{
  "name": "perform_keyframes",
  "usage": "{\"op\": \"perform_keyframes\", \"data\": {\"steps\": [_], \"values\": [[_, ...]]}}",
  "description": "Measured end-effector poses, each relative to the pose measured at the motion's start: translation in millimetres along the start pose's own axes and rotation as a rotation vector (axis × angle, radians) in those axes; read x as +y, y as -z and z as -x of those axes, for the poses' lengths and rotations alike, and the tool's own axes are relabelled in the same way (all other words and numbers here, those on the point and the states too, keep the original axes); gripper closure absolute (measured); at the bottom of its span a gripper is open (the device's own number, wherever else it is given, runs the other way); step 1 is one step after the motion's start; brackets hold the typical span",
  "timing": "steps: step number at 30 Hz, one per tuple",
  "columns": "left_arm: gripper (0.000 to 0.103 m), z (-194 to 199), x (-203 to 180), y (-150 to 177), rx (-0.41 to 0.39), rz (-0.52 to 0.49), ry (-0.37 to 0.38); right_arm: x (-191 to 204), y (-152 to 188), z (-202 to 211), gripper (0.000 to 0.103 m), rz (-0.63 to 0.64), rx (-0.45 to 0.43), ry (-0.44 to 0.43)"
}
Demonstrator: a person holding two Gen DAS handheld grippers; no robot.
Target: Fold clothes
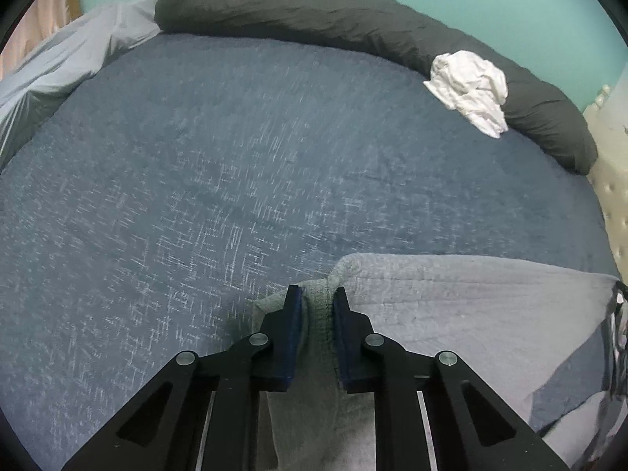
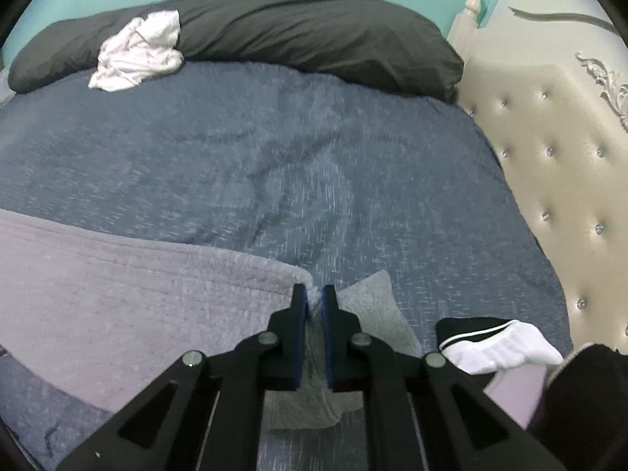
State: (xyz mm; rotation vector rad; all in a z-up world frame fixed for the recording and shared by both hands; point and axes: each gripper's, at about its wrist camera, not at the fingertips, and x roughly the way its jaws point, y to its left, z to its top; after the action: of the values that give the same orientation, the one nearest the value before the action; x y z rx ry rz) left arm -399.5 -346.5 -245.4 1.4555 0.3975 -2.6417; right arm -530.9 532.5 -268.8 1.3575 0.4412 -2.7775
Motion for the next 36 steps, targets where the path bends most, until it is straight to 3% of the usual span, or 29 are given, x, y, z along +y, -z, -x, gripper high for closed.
{"op": "perform_keyframes", "data": {"steps": [7, 19, 28, 36], "values": [[0.087, 37.5, -5.7, 11.2, -0.035, 0.007, 0.031, -4.8, 8.2, 45.4, 0.096, -0.022, -0.056, -0.025], [0.087, 105.6, -2.9, 68.4, -0.101, 0.019, 0.095, -0.7, 47.3, 138.2, 0.096, -0.091, -0.181, -0.104], [0.087, 152.7, 19.4, 128.3, -0.135, 0.042, 0.141, -8.0, 112.2, 217.0, 0.096, -0.138, -0.241, -0.140], [0.088, 182.2, 53.1, 184.9, -0.142, 0.107, 0.175, -19.8, 174.4, 261.1, 0.096, -0.169, -0.231, -0.123]]}}
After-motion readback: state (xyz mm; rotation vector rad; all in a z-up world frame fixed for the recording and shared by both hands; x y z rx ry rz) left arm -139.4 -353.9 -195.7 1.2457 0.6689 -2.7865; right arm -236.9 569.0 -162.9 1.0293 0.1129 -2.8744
